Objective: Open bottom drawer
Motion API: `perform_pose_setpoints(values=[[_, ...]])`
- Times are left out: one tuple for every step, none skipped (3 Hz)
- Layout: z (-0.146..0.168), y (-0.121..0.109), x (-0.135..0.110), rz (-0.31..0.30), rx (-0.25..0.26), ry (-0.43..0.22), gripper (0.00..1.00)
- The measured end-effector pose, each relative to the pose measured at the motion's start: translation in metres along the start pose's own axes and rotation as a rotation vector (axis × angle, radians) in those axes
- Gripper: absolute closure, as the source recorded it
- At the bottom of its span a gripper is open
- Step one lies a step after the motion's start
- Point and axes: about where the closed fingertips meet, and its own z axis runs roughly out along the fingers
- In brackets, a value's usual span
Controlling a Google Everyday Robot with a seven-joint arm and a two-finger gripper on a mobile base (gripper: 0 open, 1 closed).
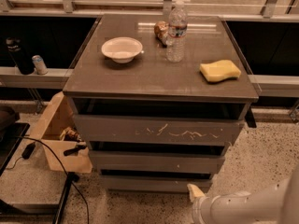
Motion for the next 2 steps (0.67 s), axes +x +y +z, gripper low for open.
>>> perform_pose_setpoints(values=[[0.038, 0.012, 0.011, 0.023, -0.023, -0.027, 0.0], [0.073, 0.023, 0.022, 0.049, -0.048, -0.054, 0.0]])
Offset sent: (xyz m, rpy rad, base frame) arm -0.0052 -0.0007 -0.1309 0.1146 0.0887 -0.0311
